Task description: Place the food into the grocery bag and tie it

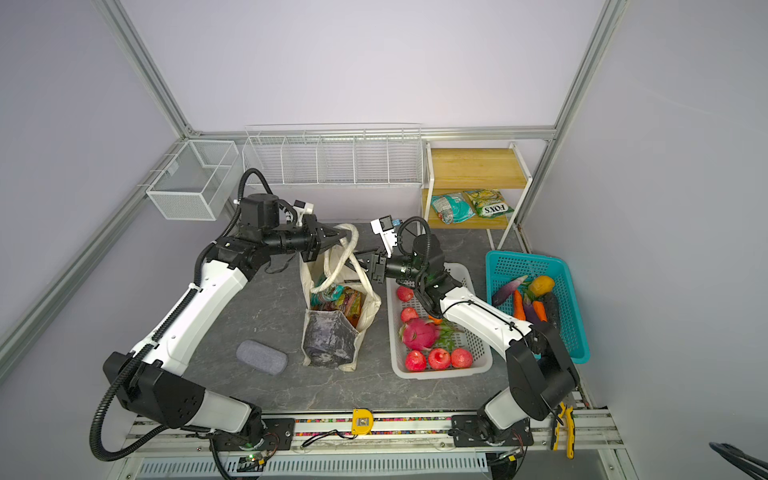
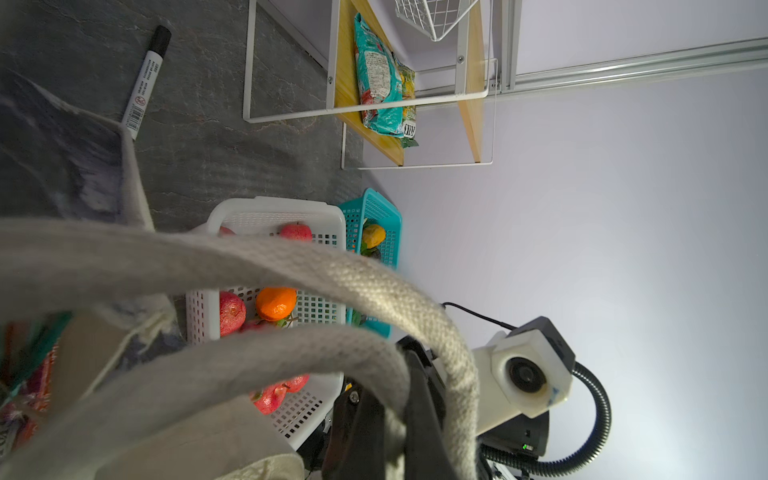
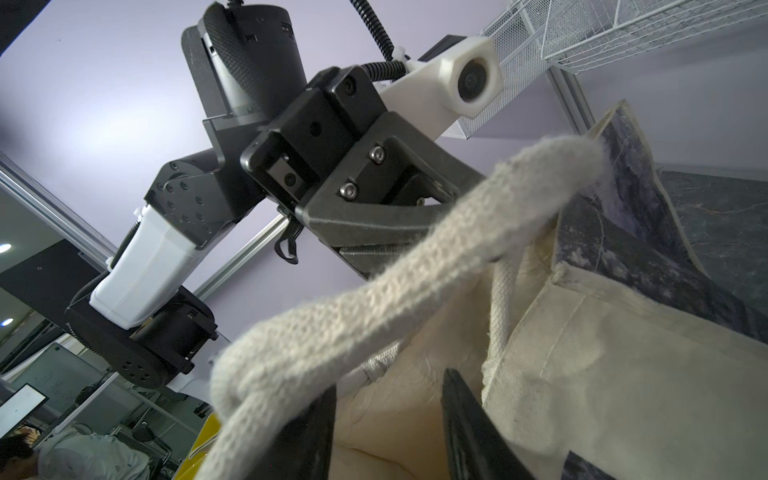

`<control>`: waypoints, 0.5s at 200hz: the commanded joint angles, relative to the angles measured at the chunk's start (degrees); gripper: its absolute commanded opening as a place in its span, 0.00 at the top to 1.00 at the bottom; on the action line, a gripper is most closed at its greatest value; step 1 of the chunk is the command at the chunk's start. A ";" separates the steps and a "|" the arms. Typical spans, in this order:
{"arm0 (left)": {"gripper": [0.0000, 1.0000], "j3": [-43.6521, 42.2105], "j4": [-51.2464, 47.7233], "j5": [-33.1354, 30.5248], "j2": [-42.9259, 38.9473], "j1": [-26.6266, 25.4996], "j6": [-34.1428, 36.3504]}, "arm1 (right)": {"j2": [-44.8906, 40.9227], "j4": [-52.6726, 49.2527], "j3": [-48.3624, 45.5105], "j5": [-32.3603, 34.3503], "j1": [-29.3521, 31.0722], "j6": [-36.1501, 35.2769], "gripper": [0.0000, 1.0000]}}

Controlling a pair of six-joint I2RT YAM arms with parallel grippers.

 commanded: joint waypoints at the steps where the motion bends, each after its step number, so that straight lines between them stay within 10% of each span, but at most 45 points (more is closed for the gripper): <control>1: 1.00 -0.68 -0.06 0.73 -0.53 -0.13 -0.71 | -2.14 5.61 -0.57 -1.71 0.55 2.63 0.53; 100: 1.00 4.96 1.99 1.53 2.72 -1.63 -2.43 | -0.36 11.46 3.58 -1.71 1.25 8.20 0.43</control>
